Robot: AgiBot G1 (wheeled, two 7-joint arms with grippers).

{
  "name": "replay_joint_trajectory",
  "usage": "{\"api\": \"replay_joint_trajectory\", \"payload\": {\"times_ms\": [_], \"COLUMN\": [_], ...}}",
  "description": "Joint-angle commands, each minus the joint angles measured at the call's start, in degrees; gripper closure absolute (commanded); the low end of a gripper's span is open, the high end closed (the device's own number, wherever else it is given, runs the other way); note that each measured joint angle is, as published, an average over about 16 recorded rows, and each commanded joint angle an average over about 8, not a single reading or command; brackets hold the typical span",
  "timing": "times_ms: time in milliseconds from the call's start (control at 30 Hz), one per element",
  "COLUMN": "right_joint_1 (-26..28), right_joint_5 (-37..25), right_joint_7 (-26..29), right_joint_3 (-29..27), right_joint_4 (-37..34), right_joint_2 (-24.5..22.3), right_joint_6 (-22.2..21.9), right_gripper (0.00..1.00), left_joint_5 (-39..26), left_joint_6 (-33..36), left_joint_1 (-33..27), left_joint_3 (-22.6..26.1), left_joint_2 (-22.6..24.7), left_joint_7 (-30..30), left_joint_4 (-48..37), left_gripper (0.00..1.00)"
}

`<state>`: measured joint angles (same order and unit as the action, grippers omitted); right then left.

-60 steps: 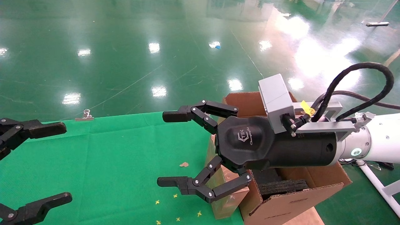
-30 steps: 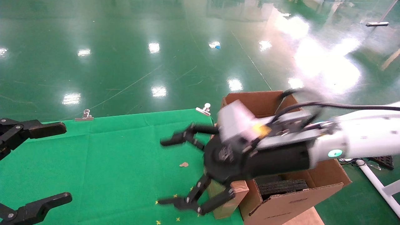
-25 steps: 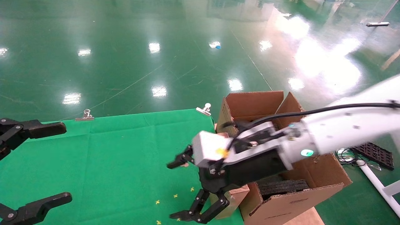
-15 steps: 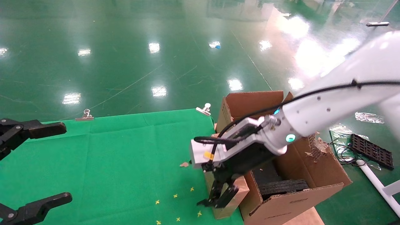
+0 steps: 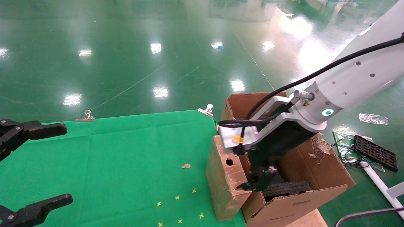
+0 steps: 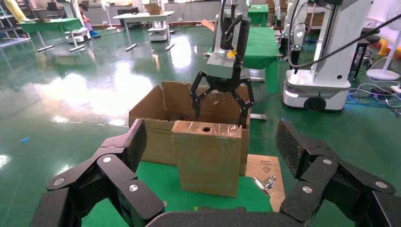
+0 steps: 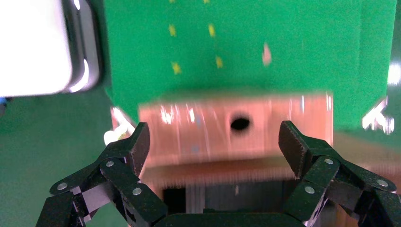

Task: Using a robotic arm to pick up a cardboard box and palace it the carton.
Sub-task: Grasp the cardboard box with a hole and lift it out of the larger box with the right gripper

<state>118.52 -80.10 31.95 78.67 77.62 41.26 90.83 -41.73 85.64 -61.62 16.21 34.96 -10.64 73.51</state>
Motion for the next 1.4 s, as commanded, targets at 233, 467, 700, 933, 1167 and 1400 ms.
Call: {"api": "replay_joint_trajectory", "payload": {"times_ms": [233, 467, 700, 933, 1167, 1400], "right_joint_1": [6.90, 9.22, 9.19, 9.37, 6.62, 3.32], "right_joint_5": [-2.60, -2.33, 1.28, 2.91, 7.81, 11.36], "right_joint_7": [4.12, 7.32, 12.75, 29.17, 40.49, 42.10], "right_joint_3": [12.06, 17.15, 17.98, 18.28, 18.31, 18.29], "right_joint_4": [0.15, 0.31, -0.36, -4.10, -12.69, -19.81], "right_joint_2": [3.04, 6.08, 5.55, 5.09, 6.13, 7.93], "right_joint_6": [-0.74, -2.16, -4.32, -6.35, -6.85, -6.79], "right_gripper": [0.00, 0.00, 0.00, 0.00, 0.00, 0.00], "left_joint_5": [0.02, 0.04, 0.06, 0.08, 0.10, 0.12], "left_joint_6": [-0.01, -0.03, -0.04, -0.05, -0.06, -0.08], "left_joint_1": [-0.01, -0.01, -0.02, -0.03, -0.03, -0.04], "left_joint_3": [0.03, 0.06, 0.09, 0.12, 0.15, 0.18], "left_joint_2": [-0.01, -0.03, -0.04, -0.05, -0.06, -0.07], "left_joint_7": [0.02, 0.03, 0.05, 0.06, 0.07, 0.09], "left_joint_4": [0.00, 0.00, 0.00, 0.00, 0.00, 0.00], "left_gripper": [0.00, 0.00, 0.00, 0.00, 0.00, 0.00]}}
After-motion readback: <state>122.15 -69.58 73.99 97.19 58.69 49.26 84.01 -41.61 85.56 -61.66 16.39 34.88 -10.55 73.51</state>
